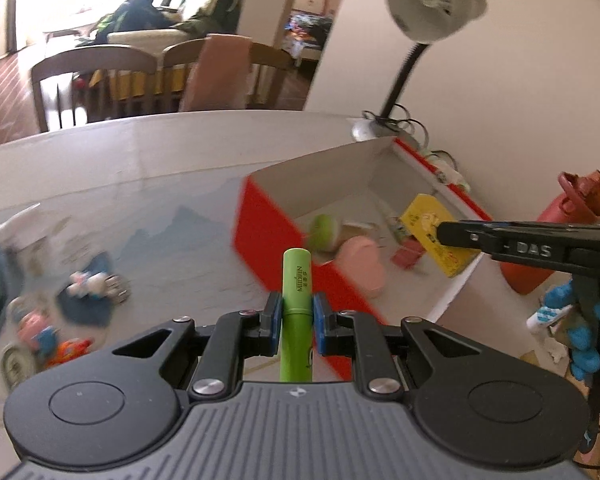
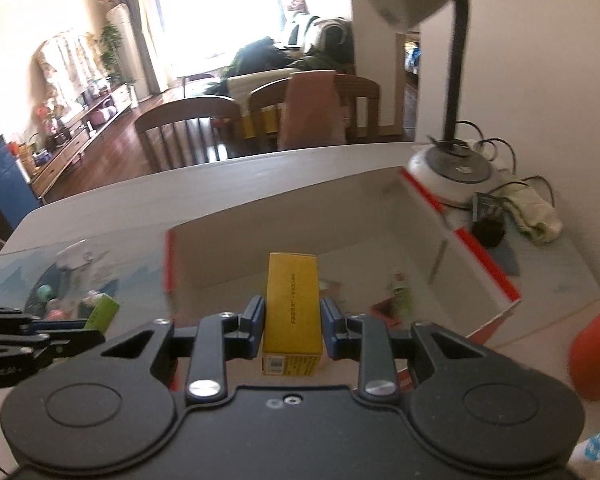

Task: Organize rigid objects
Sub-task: 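Carry the green marker and yellow box over the red box with both tools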

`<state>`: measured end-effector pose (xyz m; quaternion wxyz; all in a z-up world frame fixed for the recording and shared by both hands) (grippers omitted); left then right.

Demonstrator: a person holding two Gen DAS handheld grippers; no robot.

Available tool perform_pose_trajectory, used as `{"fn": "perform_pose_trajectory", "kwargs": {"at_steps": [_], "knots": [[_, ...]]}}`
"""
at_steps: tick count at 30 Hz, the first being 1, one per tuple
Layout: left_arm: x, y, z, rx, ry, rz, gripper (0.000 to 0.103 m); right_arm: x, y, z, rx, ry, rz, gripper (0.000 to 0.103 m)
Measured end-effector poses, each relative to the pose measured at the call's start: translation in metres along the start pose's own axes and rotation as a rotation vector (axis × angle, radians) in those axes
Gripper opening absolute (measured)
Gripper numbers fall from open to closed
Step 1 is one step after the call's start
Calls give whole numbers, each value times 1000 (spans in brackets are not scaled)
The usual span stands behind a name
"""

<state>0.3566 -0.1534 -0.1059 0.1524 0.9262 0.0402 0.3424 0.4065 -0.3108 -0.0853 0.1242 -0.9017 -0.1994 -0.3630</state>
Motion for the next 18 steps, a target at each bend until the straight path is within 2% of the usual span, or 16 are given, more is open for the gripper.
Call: {"fn": "perform_pose_trajectory", "kwargs": {"at_steps": [8, 18], "knots": [[21, 52, 34, -28, -17, 68, 16, 13, 49, 19, -37, 3, 14, 28], [27, 98, 96, -31, -108, 122, 16, 17, 84, 52, -42, -38, 10, 28]]}}
Point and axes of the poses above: each gripper's, at about its wrist camera, not at the fingertips, and z roughly the way its jaws point, y to its right, x to its top, the point moved 9 cm from there along z, roughly the way its jaws point, and after that the axes turned 4 degrees about -z, right-handed, at the moved point
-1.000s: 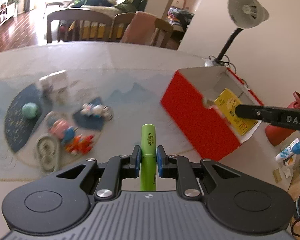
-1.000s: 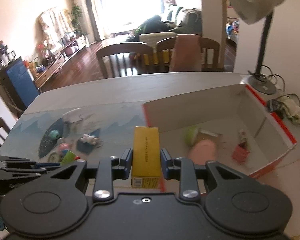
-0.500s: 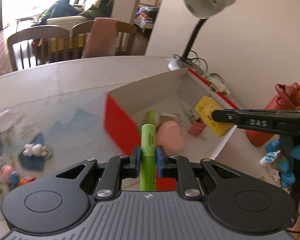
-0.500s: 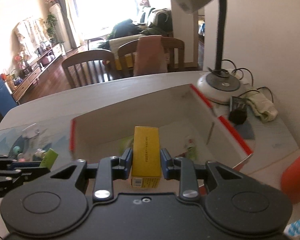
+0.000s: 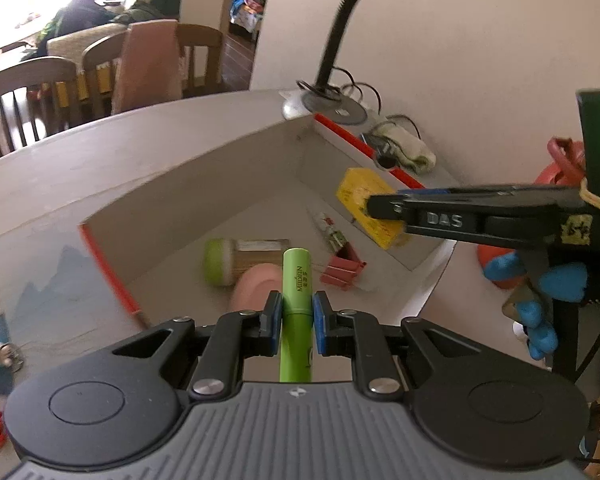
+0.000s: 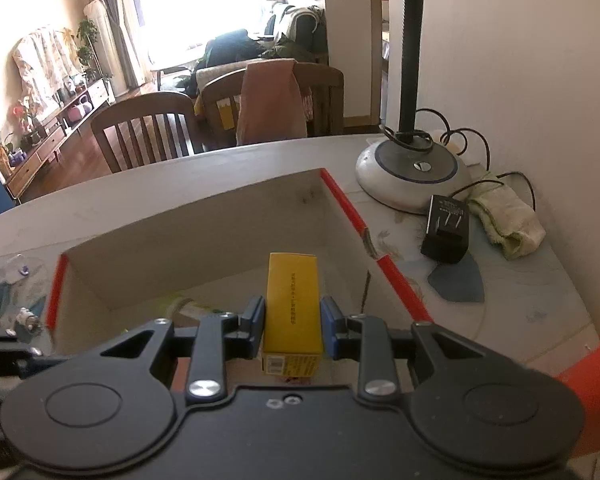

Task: Organize rigid objects
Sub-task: 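Carry the green marker and yellow box over the red box with both tools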

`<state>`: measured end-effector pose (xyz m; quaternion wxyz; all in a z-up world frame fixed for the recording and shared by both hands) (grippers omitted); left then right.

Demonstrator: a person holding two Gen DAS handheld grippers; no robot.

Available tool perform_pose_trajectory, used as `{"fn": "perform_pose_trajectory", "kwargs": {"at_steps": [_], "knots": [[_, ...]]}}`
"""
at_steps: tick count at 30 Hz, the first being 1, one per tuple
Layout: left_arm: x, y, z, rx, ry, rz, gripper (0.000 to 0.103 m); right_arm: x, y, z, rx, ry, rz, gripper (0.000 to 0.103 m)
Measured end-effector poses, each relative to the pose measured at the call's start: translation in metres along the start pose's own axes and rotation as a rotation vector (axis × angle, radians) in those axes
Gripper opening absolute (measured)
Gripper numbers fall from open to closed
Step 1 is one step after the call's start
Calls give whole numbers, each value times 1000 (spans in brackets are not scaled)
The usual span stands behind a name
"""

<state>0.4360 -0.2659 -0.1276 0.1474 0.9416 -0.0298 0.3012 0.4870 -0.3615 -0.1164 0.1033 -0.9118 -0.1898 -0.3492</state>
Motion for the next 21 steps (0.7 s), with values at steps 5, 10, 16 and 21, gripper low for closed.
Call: {"fn": "perform_pose_trajectory", "kwargs": {"at_steps": [5, 10, 16, 21], "knots": [[2, 13, 29, 7, -48, 16, 16, 2, 5, 18, 19, -25, 0, 28], [0, 22, 53, 10, -98, 20, 16, 6, 1, 34, 44, -53, -30, 28], [1, 23, 80, 29, -165, 6, 16, 5, -4, 54, 53, -101, -58, 28], [-1, 25, 99, 34, -228, -4, 16, 2, -5, 61, 65, -131, -55, 28]]}}
Point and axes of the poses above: each gripper's, at about its wrist camera, not at the fingertips, and z roughly the way its jaws point, y to its right, x to its top, the point moved 9 cm from there along z, roughly the way its jaws point, and after that the axes turned 4 degrees about -z, right-handed, at the moved point
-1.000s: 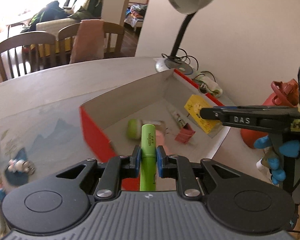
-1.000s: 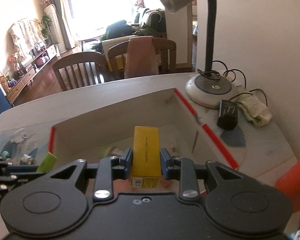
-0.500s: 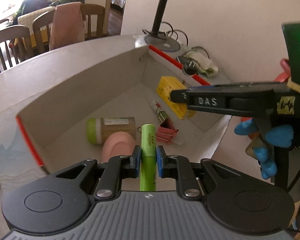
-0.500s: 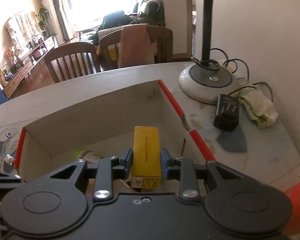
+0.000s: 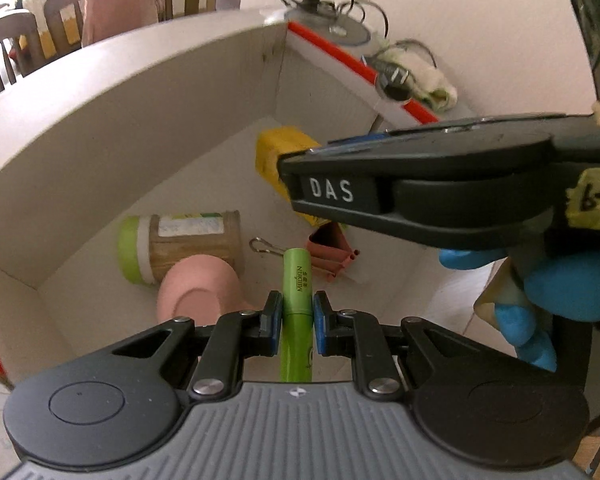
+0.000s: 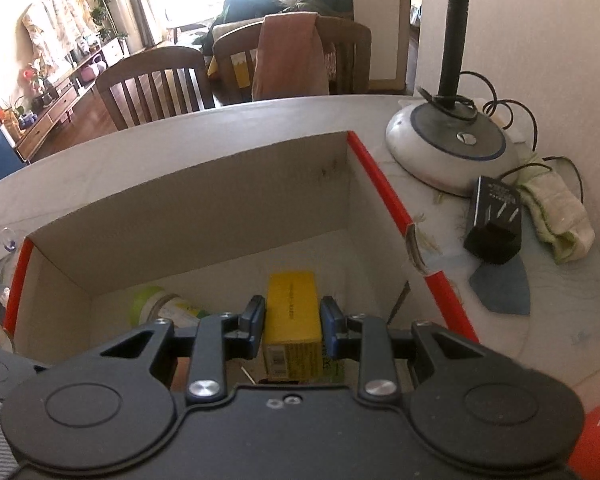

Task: Organize rigid objects
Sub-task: 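Carry the green marker and yellow box over the red box with both tools, then open both tools to drop the marker and yellow box into the box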

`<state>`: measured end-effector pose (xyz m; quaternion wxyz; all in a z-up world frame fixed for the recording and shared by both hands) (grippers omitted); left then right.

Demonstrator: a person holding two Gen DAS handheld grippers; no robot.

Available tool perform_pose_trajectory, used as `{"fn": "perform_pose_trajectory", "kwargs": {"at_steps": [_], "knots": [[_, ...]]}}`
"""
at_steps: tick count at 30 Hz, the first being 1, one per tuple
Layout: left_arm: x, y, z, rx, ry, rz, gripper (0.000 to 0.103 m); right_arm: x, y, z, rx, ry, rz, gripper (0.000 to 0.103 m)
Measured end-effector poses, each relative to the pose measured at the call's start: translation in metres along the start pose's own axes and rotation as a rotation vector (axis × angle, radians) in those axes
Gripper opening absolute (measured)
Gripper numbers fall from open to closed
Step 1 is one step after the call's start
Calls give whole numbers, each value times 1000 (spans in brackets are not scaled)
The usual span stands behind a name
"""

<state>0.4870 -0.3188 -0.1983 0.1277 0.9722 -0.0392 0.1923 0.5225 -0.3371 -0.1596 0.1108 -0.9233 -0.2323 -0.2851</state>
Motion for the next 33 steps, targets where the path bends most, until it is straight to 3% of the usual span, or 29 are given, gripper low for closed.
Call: {"fn": "perform_pose_trajectory", "kwargs": {"at_steps": [11, 18, 24, 33], "knots": [[-7, -6, 19, 12, -92, -36, 16, -3, 2, 1, 25, -23, 17, 32], [-9, -6, 18, 6, -110, -46, 16, -3, 2, -10, 26, -6, 27, 43], [-10, -7, 9, -11, -94, -78, 16, -3, 3, -25, 21, 15, 37, 51], [-14, -4, -27, -41, -14, -77, 17, 0, -6, -56, 36, 59, 41, 55]]}}
Point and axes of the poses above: each gripper's, at about its wrist camera, not at the fingertips, and z roughly the way its jaws point, y to its right, x to its top, the point moved 9 cm from there along z, roughly the way its jaws point, and after that the axes turned 4 degrees about -z, right-handed, at the moved point
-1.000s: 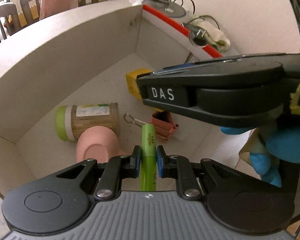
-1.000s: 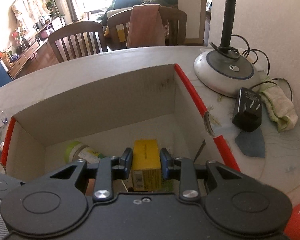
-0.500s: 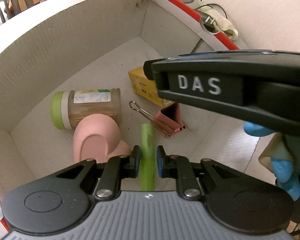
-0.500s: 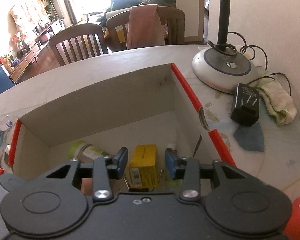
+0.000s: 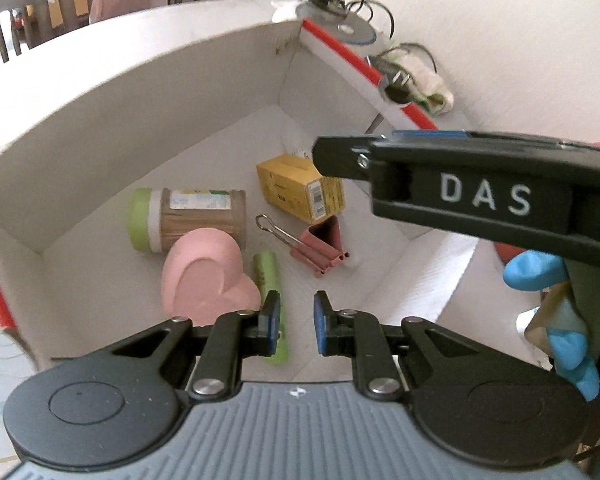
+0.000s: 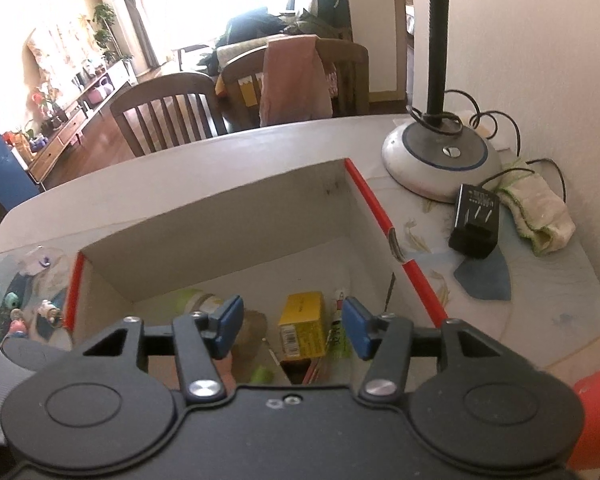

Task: Organize rigid objects
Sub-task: 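Open both tools to drop the marker and yellow box into the box, then move both tools back over the remaining objects on the table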

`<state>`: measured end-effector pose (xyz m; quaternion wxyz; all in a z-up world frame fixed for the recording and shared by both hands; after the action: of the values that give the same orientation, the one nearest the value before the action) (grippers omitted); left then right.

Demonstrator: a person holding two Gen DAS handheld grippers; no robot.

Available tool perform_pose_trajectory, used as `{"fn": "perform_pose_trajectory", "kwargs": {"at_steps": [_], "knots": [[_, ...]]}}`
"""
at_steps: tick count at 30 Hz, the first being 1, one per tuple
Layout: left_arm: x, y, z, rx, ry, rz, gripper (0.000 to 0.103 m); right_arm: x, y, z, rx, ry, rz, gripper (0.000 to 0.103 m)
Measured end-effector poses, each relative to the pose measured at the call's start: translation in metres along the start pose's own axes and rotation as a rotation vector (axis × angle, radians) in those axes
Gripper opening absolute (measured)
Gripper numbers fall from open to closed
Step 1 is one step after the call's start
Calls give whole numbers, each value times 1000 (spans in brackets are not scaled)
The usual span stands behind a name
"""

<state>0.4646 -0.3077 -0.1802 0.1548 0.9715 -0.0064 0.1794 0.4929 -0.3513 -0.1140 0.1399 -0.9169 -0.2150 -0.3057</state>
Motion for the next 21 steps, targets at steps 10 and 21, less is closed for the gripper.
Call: {"fn": "perform_pose_trajectory", "kwargs": {"at_steps": [10, 21], "knots": [[1, -11, -49, -7, 126, 13, 17, -3, -29, -35, 26, 40, -40, 60], [-20, -40, -97, -16, 224, 10, 17, -12, -70, -62, 53, 76, -60, 64]]}}
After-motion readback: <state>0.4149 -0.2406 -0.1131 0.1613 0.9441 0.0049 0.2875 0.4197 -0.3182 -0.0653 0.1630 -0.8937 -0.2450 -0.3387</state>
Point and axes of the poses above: each gripper's, at about its wrist camera, not at the fingertips, and z roughly the way its jaws point, y to its right, x to its top, the point moved 9 cm from there along z, roughly the way its jaws point, and after that the axes turned 4 degrees about -z, right-handed, at the moved point
